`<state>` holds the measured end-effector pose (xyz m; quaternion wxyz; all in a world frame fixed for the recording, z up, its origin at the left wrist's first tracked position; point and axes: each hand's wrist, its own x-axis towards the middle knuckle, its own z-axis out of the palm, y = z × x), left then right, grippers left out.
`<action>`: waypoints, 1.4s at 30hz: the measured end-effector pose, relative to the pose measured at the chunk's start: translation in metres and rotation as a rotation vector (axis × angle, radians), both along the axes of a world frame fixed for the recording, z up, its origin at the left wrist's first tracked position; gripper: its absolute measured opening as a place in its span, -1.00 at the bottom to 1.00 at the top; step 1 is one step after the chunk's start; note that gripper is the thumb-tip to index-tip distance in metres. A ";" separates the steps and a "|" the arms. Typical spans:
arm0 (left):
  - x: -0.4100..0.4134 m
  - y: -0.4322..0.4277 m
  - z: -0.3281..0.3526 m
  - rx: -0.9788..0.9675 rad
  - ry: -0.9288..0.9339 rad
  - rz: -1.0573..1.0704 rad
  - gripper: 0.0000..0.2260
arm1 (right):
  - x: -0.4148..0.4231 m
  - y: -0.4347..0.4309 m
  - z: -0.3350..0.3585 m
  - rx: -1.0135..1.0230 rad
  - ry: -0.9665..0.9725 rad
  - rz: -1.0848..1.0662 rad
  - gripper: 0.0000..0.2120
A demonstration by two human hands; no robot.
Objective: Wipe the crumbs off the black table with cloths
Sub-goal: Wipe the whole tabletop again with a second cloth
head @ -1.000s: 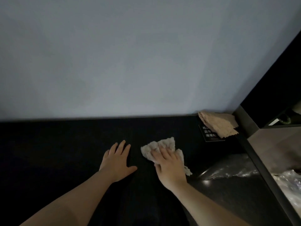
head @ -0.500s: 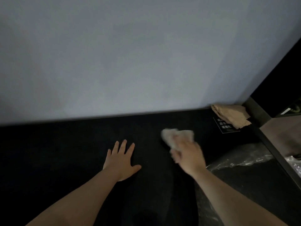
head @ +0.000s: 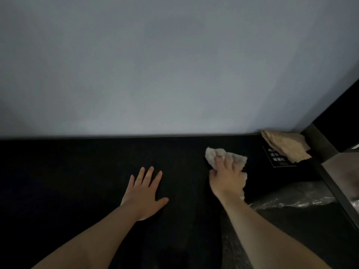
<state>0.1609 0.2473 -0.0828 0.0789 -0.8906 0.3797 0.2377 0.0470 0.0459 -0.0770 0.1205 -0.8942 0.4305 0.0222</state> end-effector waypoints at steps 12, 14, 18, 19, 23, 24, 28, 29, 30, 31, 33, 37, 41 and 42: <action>0.001 0.000 0.003 -0.025 0.015 0.013 -0.22 | 0.023 -0.018 -0.012 -0.085 -0.155 -0.002 -0.52; 0.001 -0.002 0.004 -0.026 0.026 0.023 -0.21 | 0.039 0.015 -0.018 -0.032 -0.296 0.148 -0.54; 0.004 -0.004 0.007 -0.033 0.050 0.029 -0.18 | 0.044 0.050 -0.017 0.064 -0.201 0.708 -0.46; 0.005 -0.003 0.007 -0.034 0.052 0.030 -0.18 | 0.045 0.033 -0.019 0.008 -0.202 0.764 -0.48; 0.004 -0.003 0.009 -0.018 0.049 0.022 -0.18 | 0.047 -0.037 -0.021 -0.145 -0.150 0.180 -0.52; 0.004 -0.003 0.010 -0.016 0.051 0.024 -0.17 | 0.050 -0.039 -0.017 -0.084 -0.096 0.003 -0.51; 0.007 -0.003 0.012 -0.028 0.076 0.017 -0.17 | 0.092 0.003 -0.005 0.082 -0.099 -0.072 -0.42; 0.007 -0.002 0.012 -0.031 0.079 0.017 -0.17 | 0.101 0.019 -0.009 0.057 -0.135 0.111 -0.43; 0.008 -0.002 0.011 -0.036 0.081 0.016 -0.17 | 0.105 0.032 -0.013 0.044 -0.161 0.331 -0.45; 0.008 -0.002 0.011 -0.039 0.078 0.015 -0.17 | 0.104 0.040 -0.014 0.052 -0.168 0.527 -0.47; 0.008 -0.003 0.010 -0.038 0.071 0.014 -0.17 | 0.099 0.026 -0.016 0.016 -0.193 0.717 -0.51; 0.009 -0.002 0.010 -0.032 0.069 0.006 -0.16 | 0.079 -0.042 -0.023 -0.123 -0.084 0.195 -0.49; 0.009 -0.001 0.008 -0.039 0.061 0.001 -0.16 | 0.091 -0.025 -0.003 0.079 -0.021 -0.069 -0.47; 0.009 -0.001 0.008 -0.044 0.059 0.002 -0.17 | 0.096 -0.005 0.002 0.084 -0.029 0.025 -0.46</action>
